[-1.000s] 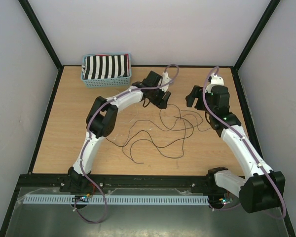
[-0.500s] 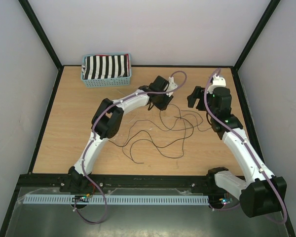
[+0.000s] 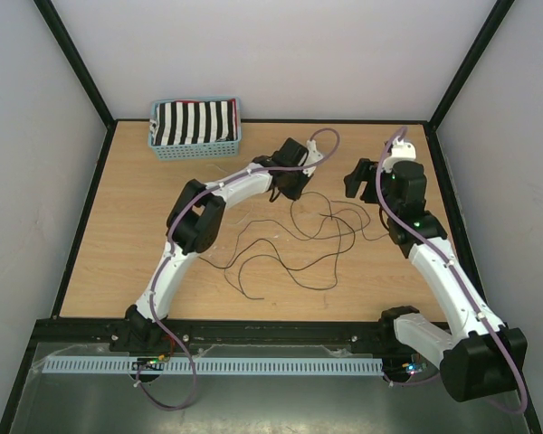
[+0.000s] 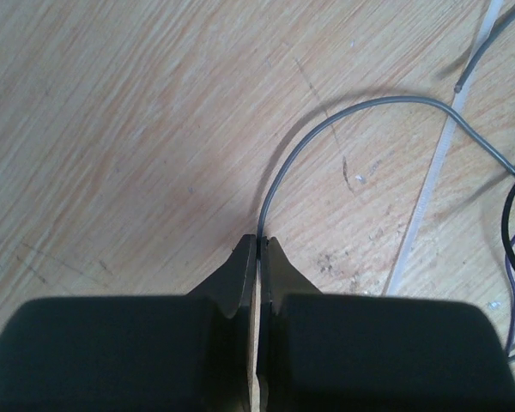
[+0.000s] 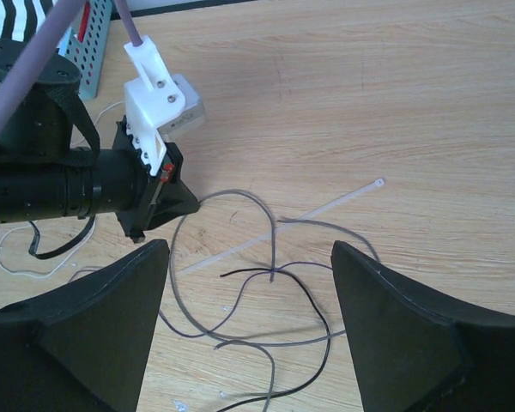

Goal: Zip-tie the wires
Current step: Pick up the cable at the center of the board.

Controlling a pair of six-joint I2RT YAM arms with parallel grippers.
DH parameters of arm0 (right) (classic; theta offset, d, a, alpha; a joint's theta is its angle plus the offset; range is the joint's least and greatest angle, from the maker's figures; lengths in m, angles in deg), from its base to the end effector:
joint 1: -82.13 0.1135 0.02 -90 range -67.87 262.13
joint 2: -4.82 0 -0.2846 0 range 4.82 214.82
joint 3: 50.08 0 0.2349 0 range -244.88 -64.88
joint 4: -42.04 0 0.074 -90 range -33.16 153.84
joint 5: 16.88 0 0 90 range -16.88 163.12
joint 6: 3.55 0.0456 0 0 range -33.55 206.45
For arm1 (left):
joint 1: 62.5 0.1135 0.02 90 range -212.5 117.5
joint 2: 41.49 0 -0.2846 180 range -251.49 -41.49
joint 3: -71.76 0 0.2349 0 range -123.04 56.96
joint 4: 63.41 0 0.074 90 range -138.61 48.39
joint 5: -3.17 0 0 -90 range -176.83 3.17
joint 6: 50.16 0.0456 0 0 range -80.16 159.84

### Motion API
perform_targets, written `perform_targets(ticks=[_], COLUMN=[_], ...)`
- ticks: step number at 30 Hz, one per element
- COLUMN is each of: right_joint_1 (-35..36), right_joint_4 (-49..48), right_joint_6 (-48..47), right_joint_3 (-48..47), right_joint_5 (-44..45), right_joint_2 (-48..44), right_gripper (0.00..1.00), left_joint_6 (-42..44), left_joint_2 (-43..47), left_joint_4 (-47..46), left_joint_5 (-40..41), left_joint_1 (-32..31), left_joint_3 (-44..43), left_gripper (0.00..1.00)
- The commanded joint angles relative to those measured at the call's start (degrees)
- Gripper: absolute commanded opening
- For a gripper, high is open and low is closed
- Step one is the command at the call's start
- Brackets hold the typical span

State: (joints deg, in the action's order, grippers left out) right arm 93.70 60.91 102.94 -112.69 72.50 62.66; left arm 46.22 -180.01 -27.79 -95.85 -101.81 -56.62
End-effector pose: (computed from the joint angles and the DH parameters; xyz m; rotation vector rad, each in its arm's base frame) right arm 0.2141 0.0443 0.3448 0.0709 1.8300 0.3559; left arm 0.4191 -0.3524 0.1754 1.0046 2.1860 -0.4589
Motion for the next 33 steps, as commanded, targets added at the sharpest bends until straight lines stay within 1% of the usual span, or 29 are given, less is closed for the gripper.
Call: perform_targets(ticks=[1,3,7,11,13,14,19,22,26,30,33], right_joint_1=[-0.2,-0.2,-0.2,-0.2,-0.2,-0.2,-0.2,-0.2,-0.2,-0.2,-0.2], right_joint_4=[-2.8,-3.7,-6.3,-9.6,-11.4,-12.6,-17.2,-21.1,-22.0,-22.3,-22.9], right_joint_6=[0.1,1.4,4.7,6.7,6.7,6.4,3.0,2.5,1.1,0.1,0.4], right_joint_3=[1.0,1.6,2.6,3.0,2.8,2.9,2.2,2.0,-0.6,-2.7,-4.3], right_joint_5=[-1.0,-2.8,-7.0,-11.6,-12.2,-12.3,-10.7,-11.4,-11.4,-12.7,-14.5], right_joint_2=[-0.5,-0.1,1.1,3.3,4.8,5.8,12.0,14.6,18.7,23.7,27.1], right_gripper=[0.87,0.87,0.87,0.97,1.00,0.99,1.00,0.99,1.00,0.93,0.82], left_joint_6=[-4.0,-6.2,-9.0,-10.7,-11.0,-11.1,-11.1,-11.0,-11.4,-11.6,-11.7], left_joint_2=[6.3,9.6,16.3,21.5,23.7,24.8,27.4,27.9,28.3,28.8,29.2], left_joint_4=[2.1,1.3,-2.9,-5.4,-6.5,-7.2,-8.4,-8.5,-9.1,-9.6,-9.6], left_joint_5=[0.3,1.2,3.4,4.5,4.3,4.0,2.9,2.2,1.6,1.2,0.9], left_joint_1=[0.2,0.4,0.4,0.4,0.4,0.4,0.4,0.4,0.3,0.2,0.1], left_joint_3=[0.7,1.2,5.4,8.5,10.3,11.2,14.3,14.9,15.7,16.2,16.4], left_gripper=[0.00,0.00,0.00,0.00,0.00,0.00,0.00,0.00,0.00,0.00,0.00])
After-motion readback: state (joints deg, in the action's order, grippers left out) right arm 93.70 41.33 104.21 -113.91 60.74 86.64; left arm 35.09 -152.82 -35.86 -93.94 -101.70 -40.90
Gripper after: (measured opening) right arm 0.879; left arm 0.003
